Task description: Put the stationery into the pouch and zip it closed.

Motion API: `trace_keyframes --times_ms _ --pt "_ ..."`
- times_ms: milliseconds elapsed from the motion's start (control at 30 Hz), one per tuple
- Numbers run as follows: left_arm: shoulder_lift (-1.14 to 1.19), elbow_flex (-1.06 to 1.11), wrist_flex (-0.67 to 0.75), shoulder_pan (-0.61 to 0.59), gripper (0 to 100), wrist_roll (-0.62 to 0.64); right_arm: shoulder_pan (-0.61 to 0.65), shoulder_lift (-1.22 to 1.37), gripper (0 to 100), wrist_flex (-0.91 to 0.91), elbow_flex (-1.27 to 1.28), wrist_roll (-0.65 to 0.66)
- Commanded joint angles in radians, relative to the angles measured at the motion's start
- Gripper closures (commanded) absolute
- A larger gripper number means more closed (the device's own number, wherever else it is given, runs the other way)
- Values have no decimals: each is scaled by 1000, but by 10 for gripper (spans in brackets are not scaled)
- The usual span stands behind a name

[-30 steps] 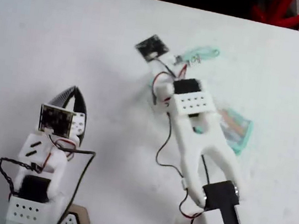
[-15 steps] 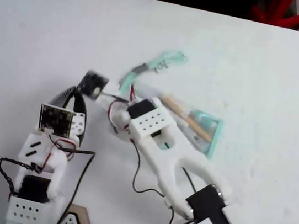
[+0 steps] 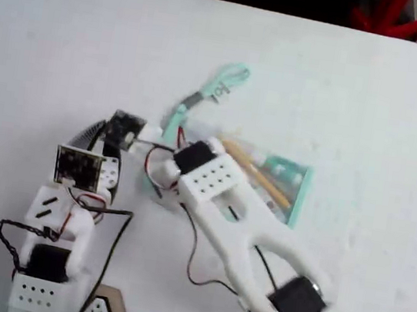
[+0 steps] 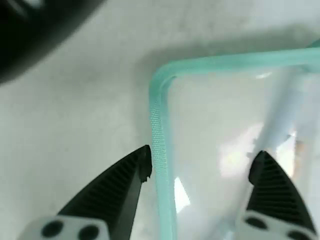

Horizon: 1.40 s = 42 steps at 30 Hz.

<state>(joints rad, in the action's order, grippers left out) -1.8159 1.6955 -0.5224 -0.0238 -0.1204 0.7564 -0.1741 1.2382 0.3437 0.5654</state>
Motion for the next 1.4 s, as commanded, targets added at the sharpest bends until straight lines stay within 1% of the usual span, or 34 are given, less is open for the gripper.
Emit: trace_keyframes --times_ms 0,67,167,200,267,367,467,533,600,667,767,900,1033,1133,1167,1233,1300,1367 --pt "-10 -3 48 4 973 11 -18 -219 784 94 -97 -6" --pt "-10 -3 74 4 973 11 -64 -317 829 97 -97 -9" --pt "-10 -11 91 4 972 14 -202 -426 894 82 -64 -14" --pt "-10 -20 92 4 972 26 -255 -453 914 59 -38 -15" --pt "-10 -52 84 4 972 103 -358 -489 948 4 38 -49" --pt "-10 -137 0 8 958 229 -501 -506 978 -151 203 -187" --pt "-10 -213 -146 16 880 313 -595 -489 981 -315 348 -279" --pt "-10 -241 -192 25 837 295 -616 -467 981 -395 413 -302" --pt "-10 -241 -193 24 810 242 -616 -441 981 -438 446 -311" --pt "-10 -229 -189 27 799 221 -611 -407 981 -460 457 -311" --pt "-10 -189 -126 44 797 216 -601 -349 981 -487 463 -313" --pt "-10 -129 -54 53 798 176 -604 -265 981 -524 463 -313" --pt "-10 -120 -43 99 800 167 -627 -216 981 -561 463 -313" --pt "-10 -126 -29 122 800 167 -671 -202 981 -588 463 -315" --pt "-10 -121 -6 130 800 167 -690 -200 981 -595 463 -325" --pt "-10 -117 31 137 801 167 -733 -200 981 -605 463 -393" --pt "-10 -118 35 137 801 167 -768 -197 981 -607 463 -454" --pt "-10 -117 20 131 801 167 -788 -196 981 -607 462 -476"
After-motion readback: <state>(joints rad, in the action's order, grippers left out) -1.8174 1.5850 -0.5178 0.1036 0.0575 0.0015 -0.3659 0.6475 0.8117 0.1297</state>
